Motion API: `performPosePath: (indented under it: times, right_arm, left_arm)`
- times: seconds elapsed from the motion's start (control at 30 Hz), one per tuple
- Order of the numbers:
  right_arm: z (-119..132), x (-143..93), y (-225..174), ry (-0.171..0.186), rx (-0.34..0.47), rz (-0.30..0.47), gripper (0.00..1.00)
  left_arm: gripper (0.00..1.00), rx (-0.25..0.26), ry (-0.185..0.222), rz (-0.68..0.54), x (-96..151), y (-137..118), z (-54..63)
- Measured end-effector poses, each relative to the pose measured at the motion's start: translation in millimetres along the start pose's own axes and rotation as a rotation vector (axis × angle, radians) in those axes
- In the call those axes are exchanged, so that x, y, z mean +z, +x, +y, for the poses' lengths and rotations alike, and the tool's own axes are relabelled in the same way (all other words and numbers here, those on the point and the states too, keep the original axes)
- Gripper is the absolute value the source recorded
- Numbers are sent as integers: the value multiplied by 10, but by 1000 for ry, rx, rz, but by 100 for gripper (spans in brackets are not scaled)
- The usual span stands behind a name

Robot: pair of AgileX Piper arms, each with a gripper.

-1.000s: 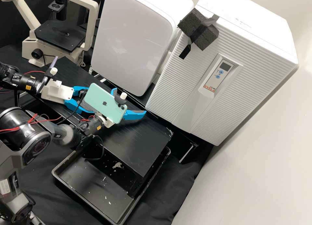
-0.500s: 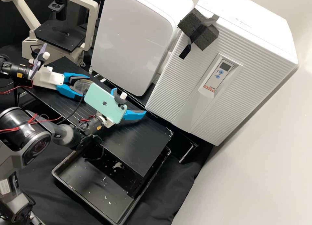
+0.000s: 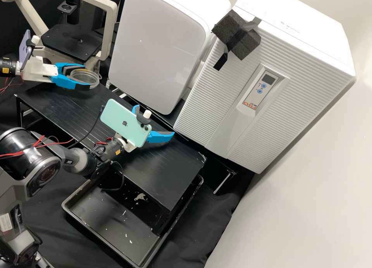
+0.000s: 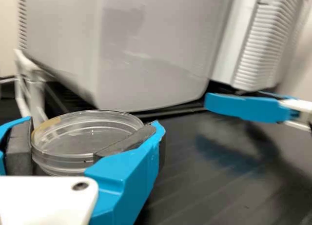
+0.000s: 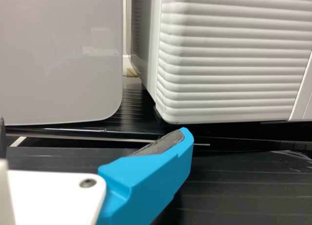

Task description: Place the petri dish on the microscope

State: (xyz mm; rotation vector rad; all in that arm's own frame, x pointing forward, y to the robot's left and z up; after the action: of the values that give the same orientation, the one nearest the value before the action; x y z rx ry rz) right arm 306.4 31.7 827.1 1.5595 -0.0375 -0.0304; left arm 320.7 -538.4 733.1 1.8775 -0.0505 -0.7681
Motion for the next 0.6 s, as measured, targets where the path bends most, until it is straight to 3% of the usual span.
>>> performPosePath:
  times: [0.33,0.6]
  right_arm:
    - [0,0,0,0,0,0,100]
    - [0,0,0,0,0,0,100]
  left_arm:
    - [0,127,-12,110,-288,-219,292]
    - [0,192,4,199,-507,-246,432]
